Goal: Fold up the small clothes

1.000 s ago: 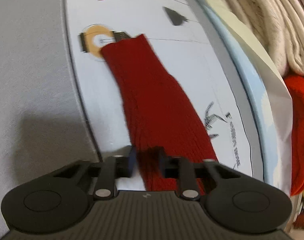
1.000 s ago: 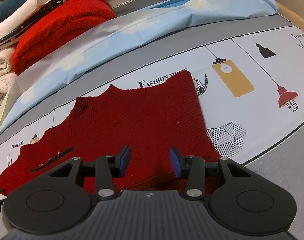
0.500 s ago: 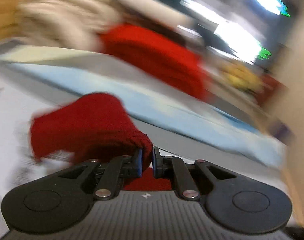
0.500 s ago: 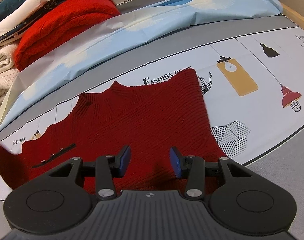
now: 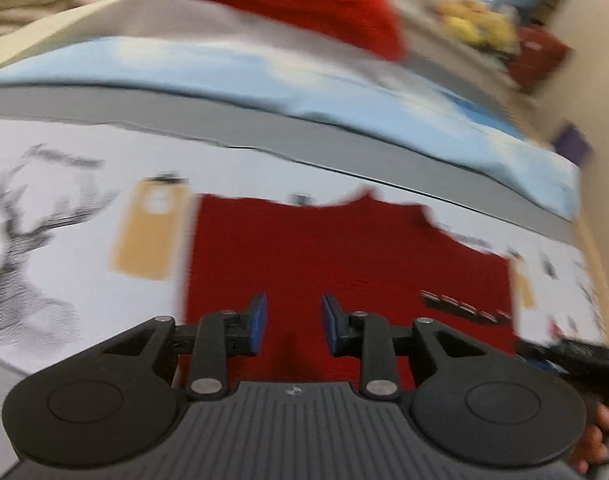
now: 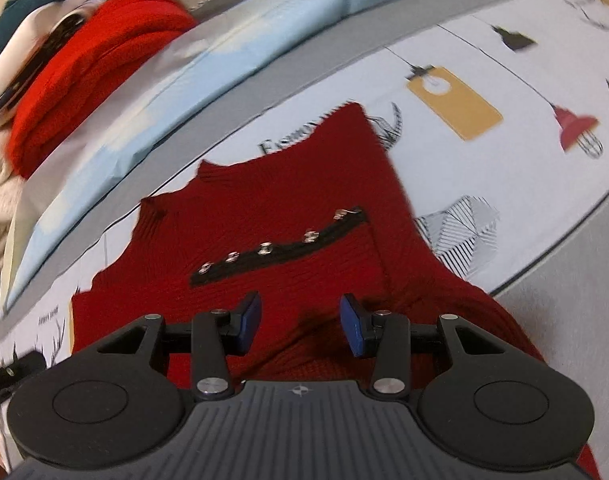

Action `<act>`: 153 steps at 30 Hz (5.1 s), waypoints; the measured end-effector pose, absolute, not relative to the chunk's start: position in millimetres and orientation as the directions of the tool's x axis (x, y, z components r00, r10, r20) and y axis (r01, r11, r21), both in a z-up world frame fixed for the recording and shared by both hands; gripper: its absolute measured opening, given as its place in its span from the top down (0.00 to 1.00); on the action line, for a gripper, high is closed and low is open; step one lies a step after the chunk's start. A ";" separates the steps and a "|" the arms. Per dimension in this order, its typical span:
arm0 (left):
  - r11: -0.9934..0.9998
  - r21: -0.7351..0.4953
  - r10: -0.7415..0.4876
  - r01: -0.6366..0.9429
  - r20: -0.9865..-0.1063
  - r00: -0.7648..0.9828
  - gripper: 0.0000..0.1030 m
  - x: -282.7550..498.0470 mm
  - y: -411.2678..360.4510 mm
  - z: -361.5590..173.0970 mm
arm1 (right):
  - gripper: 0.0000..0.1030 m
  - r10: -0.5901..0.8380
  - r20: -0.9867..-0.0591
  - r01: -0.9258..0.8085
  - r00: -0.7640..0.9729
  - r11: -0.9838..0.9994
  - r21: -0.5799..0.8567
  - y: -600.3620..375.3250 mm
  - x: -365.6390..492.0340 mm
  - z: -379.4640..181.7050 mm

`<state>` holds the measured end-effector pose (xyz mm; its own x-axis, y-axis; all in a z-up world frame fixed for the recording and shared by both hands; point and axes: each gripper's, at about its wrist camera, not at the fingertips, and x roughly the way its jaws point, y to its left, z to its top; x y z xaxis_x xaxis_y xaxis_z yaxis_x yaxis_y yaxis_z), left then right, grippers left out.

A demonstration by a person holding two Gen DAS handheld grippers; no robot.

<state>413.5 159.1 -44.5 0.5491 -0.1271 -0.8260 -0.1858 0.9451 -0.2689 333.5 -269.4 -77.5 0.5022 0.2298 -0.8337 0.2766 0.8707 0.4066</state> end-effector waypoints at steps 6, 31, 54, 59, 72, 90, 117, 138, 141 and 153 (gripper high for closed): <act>0.919 -0.317 -0.137 -0.234 -0.815 0.564 0.69 421.4 185.7 -40.6 | 0.57 0.257 -0.832 0.392 0.492 0.787 0.476 -286.3 336.1 -97.9; 0.919 -0.331 -0.166 -0.214 -0.816 0.554 0.69 409.3 178.8 -40.5 | 0.95 0.171 -0.741 0.340 0.649 0.806 0.484 -289.3 336.3 -77.9; 0.992 -0.120 -0.090 -0.046 -0.905 0.415 0.74 406.7 143.4 -113.2 | 0.63 0.174 -0.856 0.394 0.486 0.831 0.393 -305.0 349.3 -114.5; 0.997 -0.063 -0.038 -0.037 -0.879 0.476 0.69 390.7 128.9 -83.2 | 0.61 0.139 -0.840 0.368 0.525 0.853 0.371 -310.7 330.1 -91.2; 0.992 -0.087 0.008 -0.091 -0.676 0.737 0.43 216.7 127.8 67.0 | 0.47 0.169 -0.590 0.059 0.789 0.936 0.347 -340.9 187.1 63.8; 0.980 -0.150 -0.050 -0.129 -0.819 0.572 0.83 26.6 136.5 -40.9 | 0.45 0.101 -0.768 0.208 0.633 0.933 0.294 -405.2 25.8 -56.9; 0.919 -0.231 -0.109 -0.320 -0.928 0.357 0.61 62.3 174.8 -129.4 | 0.42 0.065 -0.920 0.236 0.386 0.957 0.167 -393.1 60.7 -131.8; 0.973 -0.160 -0.076 -0.167 -0.902 0.424 0.87 52.1 148.4 -121.2 | 0.77 0.092 -0.890 0.163 0.447 0.970 0.182 -383.2 56.2 -118.0; 0.963 -0.191 -0.108 -0.190 -0.919 0.380 0.84 51.6 154.0 -129.7 | 0.70 0.096 -0.897 0.171 0.432 0.968 0.186 -385.8 56.2 -120.8; 0.975 -0.160 -0.086 -0.155 -0.912 0.402 0.88 48.0 148.6 -124.8 | 0.80 0.106 -0.902 0.142 0.418 0.973 0.180 -381.6 61.3 -123.9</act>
<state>48.0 148.6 -124.8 0.4021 -0.0861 -0.9116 -0.1547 0.9749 -0.1603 61.3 -381.6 -123.9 0.4183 0.1055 -0.9022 0.1419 0.9734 0.1796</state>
